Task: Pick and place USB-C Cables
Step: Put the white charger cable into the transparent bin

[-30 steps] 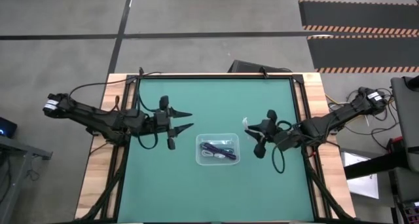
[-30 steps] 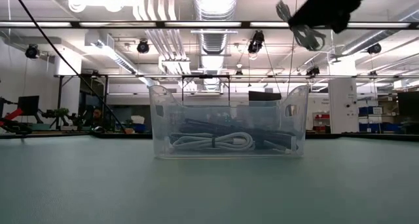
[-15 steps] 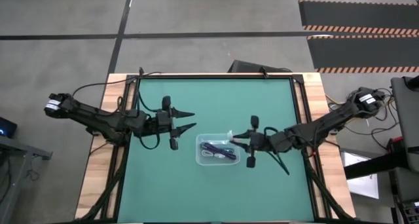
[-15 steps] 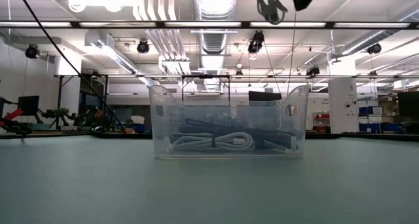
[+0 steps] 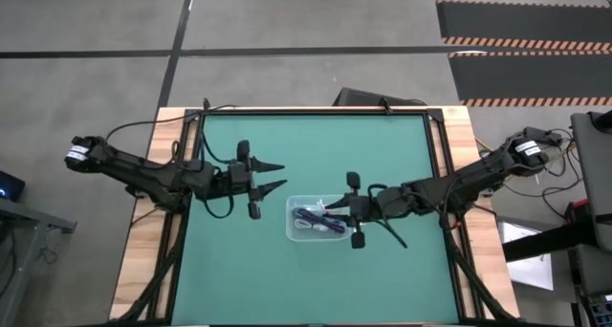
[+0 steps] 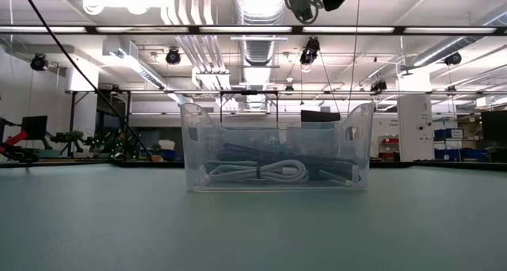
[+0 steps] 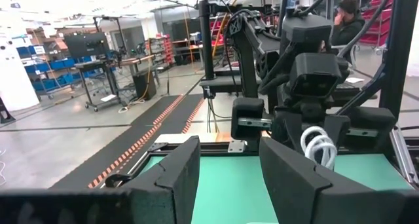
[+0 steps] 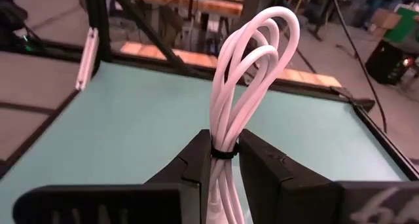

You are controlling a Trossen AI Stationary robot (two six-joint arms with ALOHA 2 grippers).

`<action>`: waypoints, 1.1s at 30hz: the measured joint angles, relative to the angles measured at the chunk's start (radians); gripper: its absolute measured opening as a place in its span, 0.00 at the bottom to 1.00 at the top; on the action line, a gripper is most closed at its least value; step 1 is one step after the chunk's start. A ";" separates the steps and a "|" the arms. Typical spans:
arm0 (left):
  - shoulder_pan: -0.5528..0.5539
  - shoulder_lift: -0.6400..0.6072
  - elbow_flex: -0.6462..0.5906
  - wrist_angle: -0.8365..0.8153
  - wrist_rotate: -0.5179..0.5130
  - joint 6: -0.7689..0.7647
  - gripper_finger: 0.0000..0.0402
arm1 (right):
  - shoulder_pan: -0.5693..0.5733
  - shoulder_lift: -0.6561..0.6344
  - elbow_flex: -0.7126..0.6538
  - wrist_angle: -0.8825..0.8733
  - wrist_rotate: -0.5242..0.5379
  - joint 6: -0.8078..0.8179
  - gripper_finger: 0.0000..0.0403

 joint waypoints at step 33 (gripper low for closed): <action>0.000 0.002 0.000 -0.002 0.000 -0.023 0.36 | -0.071 0.448 0.686 -1.131 -0.024 0.013 0.15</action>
